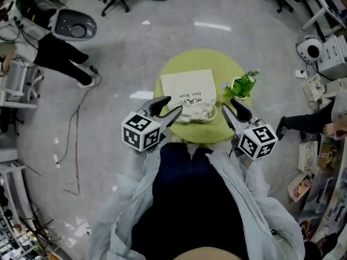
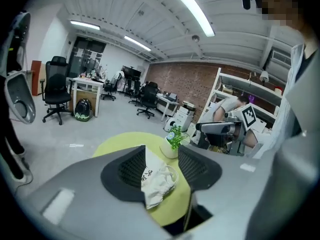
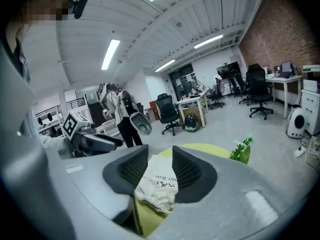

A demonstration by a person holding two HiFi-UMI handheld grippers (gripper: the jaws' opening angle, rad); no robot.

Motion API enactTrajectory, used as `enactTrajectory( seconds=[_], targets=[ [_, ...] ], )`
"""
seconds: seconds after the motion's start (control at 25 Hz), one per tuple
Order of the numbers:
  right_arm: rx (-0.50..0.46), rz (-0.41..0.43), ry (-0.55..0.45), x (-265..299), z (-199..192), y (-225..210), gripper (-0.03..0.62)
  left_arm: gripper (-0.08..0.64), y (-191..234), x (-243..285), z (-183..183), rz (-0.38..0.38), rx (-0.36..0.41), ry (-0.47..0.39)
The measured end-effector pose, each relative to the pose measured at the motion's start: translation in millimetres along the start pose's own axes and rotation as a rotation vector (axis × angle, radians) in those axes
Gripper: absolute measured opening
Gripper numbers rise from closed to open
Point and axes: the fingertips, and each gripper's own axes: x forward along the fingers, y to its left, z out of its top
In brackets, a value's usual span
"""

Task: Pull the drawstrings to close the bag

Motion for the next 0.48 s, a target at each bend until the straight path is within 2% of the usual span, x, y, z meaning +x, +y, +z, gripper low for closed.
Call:
enactTrajectory(
  seconds=[0.16, 0.24, 0.36, 0.48],
  targets=[
    [-0.052, -0.039, -0.072, -8.7, 22.4, 3.4, 0.015, 0.086, -6.4, -11.1, 16.5, 0.007, -0.027, -0.137],
    [-0.07, -0.037, -0.093, -10.7, 28.8, 6.2, 0.002, 0.015, -8.6, -11.4, 24.3, 0.021, -0.007, -0.176],
    [-0.09, -0.037, -0.09, -13.1, 27.2, 9.0, 0.002, 0.015, -13.6, -7.9, 27.9, 0.026, 0.046, -0.174],
    [-0.094, -0.053, -0.087, -17.7, 17.5, 8.1, 0.002, 0.014, -19.4, -6.6, 27.4, 0.009, 0.049, -0.189]
  ],
)
